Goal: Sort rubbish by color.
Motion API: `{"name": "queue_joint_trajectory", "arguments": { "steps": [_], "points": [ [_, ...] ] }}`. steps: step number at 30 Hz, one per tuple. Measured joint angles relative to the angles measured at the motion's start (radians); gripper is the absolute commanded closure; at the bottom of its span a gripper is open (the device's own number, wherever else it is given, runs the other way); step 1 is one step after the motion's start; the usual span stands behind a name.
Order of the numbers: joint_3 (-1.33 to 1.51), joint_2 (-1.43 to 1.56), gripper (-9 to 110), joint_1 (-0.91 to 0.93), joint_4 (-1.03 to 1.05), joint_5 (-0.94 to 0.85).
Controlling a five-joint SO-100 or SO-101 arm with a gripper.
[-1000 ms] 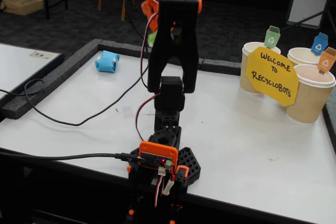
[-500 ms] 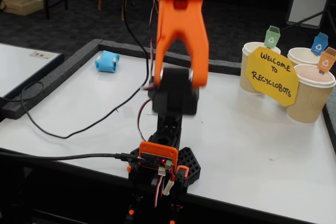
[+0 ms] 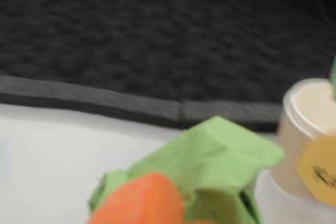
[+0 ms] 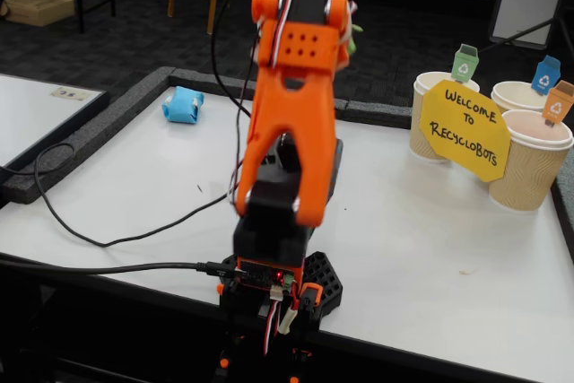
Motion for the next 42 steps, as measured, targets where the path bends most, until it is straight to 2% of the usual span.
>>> {"name": "queue_joint_trajectory", "arguments": {
  "steps": [9,15,23,32,37,42],
  "points": [
    [0.121,0.029,101,0.201,-0.097,0.172],
    [0.229,0.029,101,0.342,-0.179,0.236],
    [0.236,0.029,101,0.494,-0.244,0.293],
    [0.236,0.029,101,0.518,-0.258,0.299],
    [0.232,0.025,101,0.474,-0.299,0.299],
    [0.115,-0.135,101,0.428,-0.38,0.299]
  ]
}}
